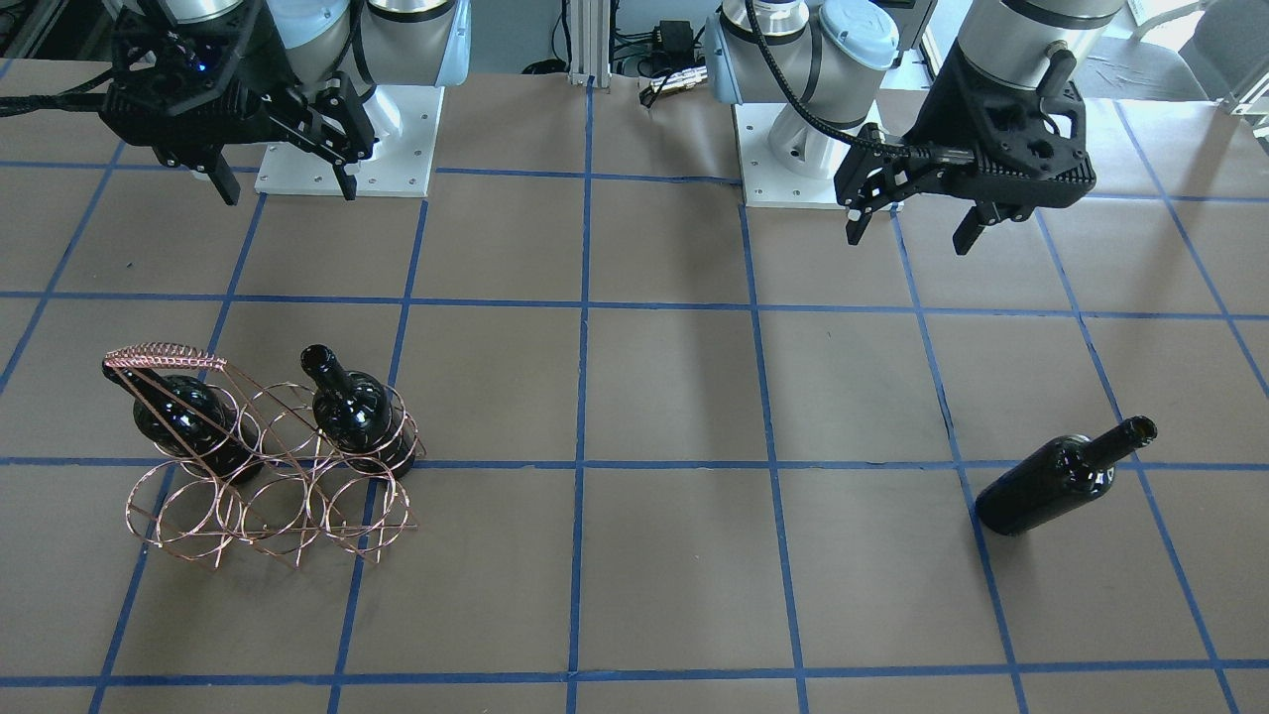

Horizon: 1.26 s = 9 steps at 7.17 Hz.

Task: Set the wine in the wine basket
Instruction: 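Move the left gripper above the dark bottle lying on the table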

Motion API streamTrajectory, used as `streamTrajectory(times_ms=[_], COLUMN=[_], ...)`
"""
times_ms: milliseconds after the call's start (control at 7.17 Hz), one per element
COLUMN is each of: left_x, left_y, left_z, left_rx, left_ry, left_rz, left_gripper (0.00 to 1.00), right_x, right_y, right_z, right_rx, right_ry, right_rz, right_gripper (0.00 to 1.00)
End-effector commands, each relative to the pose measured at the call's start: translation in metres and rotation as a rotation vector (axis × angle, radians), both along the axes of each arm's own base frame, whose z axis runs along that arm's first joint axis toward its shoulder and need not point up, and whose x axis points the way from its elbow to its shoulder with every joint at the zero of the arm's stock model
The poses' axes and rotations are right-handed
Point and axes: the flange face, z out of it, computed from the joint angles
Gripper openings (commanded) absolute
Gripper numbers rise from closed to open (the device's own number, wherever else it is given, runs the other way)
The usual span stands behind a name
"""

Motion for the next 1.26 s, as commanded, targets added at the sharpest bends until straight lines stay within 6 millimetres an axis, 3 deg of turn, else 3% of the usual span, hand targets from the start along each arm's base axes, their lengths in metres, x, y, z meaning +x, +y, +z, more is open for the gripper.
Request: streamTrajectory(times_ms=[0,279,1116], left_x=[0.000,-0.001,-0.001], left_y=[0.001,0.001,0.000], left_z=[-0.005,-0.006,-0.012], left_rx=[0.006,0.007,0.013], left_ry=[0.001,0.007,0.009], left_rz=[-0.003,-0.014,-0.014], left_gripper=[1.00,1.00,1.00], right_x=[0.000,-0.003,0.000], right_y=[0.001,-0.003,-0.008], right_z=[0.004,0.009,-0.001], right_rx=[-0.009,-0.053,-0.032], right_ry=[0.003,0.034,0.030], right_rz=[-0.001,-0.009,0.006], right_gripper=[1.00,1.00,1.00])
